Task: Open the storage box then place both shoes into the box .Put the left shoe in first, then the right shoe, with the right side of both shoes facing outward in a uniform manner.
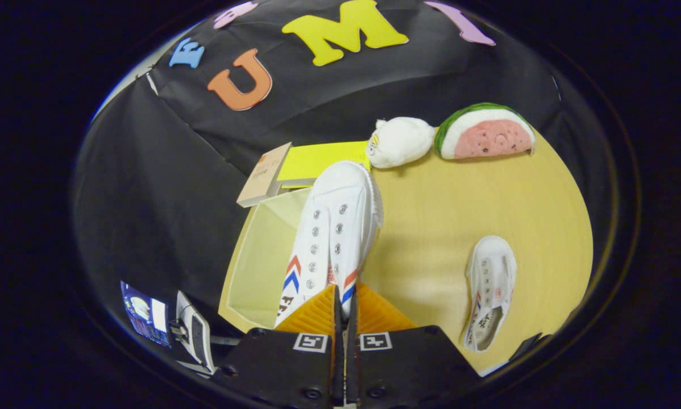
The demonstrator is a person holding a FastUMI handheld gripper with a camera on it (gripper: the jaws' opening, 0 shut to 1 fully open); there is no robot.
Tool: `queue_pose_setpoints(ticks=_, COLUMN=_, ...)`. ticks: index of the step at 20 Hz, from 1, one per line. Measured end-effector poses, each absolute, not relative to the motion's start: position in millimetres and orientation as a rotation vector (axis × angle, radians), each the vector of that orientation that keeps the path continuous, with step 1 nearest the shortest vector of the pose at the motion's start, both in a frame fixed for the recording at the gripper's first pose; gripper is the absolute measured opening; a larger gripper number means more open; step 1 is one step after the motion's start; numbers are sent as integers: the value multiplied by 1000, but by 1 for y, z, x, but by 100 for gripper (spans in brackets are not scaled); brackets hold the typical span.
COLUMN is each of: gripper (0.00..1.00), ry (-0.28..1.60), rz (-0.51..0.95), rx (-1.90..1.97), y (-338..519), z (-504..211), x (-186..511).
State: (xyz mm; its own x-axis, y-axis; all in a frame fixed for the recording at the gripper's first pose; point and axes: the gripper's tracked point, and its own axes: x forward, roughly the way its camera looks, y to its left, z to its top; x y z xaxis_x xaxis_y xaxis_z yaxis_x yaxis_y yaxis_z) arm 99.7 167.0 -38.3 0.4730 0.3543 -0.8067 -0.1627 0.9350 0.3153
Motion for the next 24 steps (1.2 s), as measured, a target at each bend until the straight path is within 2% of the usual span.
queue_pose_setpoints(ticks=7, gripper=7, ry=1135, rz=394, rx=167, y=269, z=-72, x=101)
queue_pose_setpoints(ticks=14, gripper=6, ry=1208, rz=316, rx=185, y=308, z=-108, x=129)
queue_pose_setpoints(ticks=19, gripper=7, ry=1170, rz=200, rx=203, y=310, z=-131, x=154)
queue_pose_setpoints(ticks=24, gripper=7, ry=1183, rz=131, rx=187, y=329, z=-169, x=149)
